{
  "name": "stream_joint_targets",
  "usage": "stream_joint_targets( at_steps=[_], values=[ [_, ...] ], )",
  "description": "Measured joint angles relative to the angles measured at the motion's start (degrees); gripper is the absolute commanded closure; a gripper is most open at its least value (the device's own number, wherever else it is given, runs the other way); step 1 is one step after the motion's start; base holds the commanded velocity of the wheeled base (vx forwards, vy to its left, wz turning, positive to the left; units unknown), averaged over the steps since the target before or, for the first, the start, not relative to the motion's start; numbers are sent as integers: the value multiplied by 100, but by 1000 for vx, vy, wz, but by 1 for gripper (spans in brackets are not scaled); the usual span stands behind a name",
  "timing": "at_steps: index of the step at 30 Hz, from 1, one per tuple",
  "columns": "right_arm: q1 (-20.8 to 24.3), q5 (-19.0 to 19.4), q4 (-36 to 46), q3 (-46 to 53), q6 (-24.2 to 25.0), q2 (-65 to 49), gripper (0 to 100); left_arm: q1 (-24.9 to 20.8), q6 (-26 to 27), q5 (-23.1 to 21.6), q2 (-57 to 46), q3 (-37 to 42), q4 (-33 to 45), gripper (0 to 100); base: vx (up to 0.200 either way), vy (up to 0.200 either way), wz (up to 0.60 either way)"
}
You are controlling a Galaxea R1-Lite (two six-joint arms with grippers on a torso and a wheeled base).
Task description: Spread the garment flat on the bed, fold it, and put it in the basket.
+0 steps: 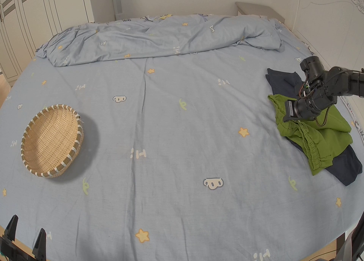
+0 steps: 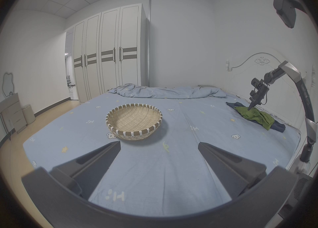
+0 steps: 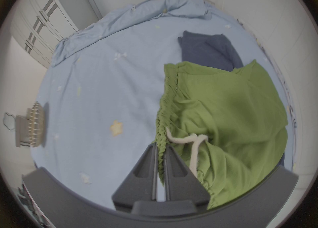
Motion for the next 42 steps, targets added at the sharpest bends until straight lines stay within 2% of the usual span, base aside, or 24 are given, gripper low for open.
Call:
stream_joint_targets(
  at_steps=[2, 5, 12, 13, 19, 22, 27, 33, 34, 42],
  values=[
    [208, 112, 367, -176, 244, -133, 100, 0, -2, 2, 0, 0, 0, 0, 0, 0, 0],
    [788, 286, 712, -315, 663, -427, 100, 0, 0, 0, 0, 0, 0, 0, 0, 0, 0],
    [2133, 464, 496, 111, 1026, -885, 100, -5, 7, 2, 0, 0, 0, 0, 0, 0, 0],
    [2214, 468, 450, 138, 1040, -902, 100, -5, 5, 2, 0, 0, 0, 0, 0, 0, 0],
    [3371, 471, -594, 367, 1378, -1028, 100, -5, 9, 2, 0, 0, 0, 0, 0, 0, 0],
    [3777, 432, -1059, 469, 1407, -1031, 100, -5, 11, 2, 0, 0, 0, 0, 0, 0, 0],
    [4250, 374, -1882, 763, 1380, -1036, 100, -5, 11, 2, 0, 0, 0, 0, 0, 0, 0],
    [4557, 356, -2915, 1156, 1407, -1042, 100, -5, 16, 2, 0, 0, 0, 0, 0, 0, 0],
    [4595, 356, -3065, 1248, 1413, -1042, 0, -5, 18, 0, 0, 0, 0, 0, 0, 0, 0],
    [4680, 350, -3212, 1560, 1292, -902, 0, -5, 40, -11, 0, 0, 0, 0, 0, 0, 0]
  ],
)
